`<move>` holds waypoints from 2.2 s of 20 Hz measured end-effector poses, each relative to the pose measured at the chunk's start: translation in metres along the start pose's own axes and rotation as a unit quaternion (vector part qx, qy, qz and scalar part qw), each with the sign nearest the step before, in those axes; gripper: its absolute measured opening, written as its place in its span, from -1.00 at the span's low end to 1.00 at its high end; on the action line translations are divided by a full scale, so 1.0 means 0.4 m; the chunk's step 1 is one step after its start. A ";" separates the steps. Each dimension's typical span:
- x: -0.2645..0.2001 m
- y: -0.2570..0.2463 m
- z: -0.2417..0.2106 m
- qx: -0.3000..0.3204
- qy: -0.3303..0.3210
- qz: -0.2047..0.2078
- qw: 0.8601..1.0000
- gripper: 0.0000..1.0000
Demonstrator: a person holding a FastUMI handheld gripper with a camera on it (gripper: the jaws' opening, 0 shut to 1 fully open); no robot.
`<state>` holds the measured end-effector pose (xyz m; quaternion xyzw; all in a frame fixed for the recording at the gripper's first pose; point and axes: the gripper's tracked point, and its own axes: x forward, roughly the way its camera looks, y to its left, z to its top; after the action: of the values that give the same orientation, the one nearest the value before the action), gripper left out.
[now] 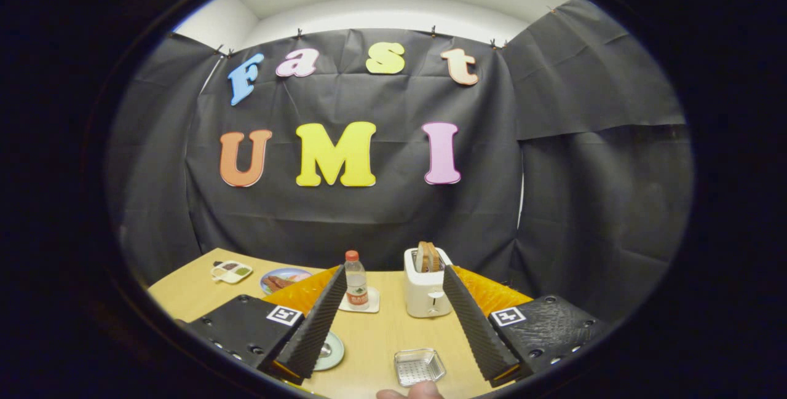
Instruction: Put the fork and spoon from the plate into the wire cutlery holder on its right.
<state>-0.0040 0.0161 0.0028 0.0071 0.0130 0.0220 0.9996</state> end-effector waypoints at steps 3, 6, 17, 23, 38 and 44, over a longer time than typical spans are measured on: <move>-0.005 -0.008 -0.012 0.001 0.009 0.004 1.000 0.91; -0.009 -0.018 -0.020 -0.004 0.015 0.001 1.000 0.91; -0.022 0.088 -0.152 -0.025 0.102 0.052 0.993 0.91; -0.056 0.219 -0.287 -0.016 0.200 0.100 0.975 0.91; -0.071 0.363 -0.697 -0.026 0.537 0.081 0.839 0.94; -0.059 0.367 -0.809 -0.004 0.614 0.046 0.788 0.74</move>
<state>-0.0423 0.1660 -0.3177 -0.0117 0.6232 0.0676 0.7791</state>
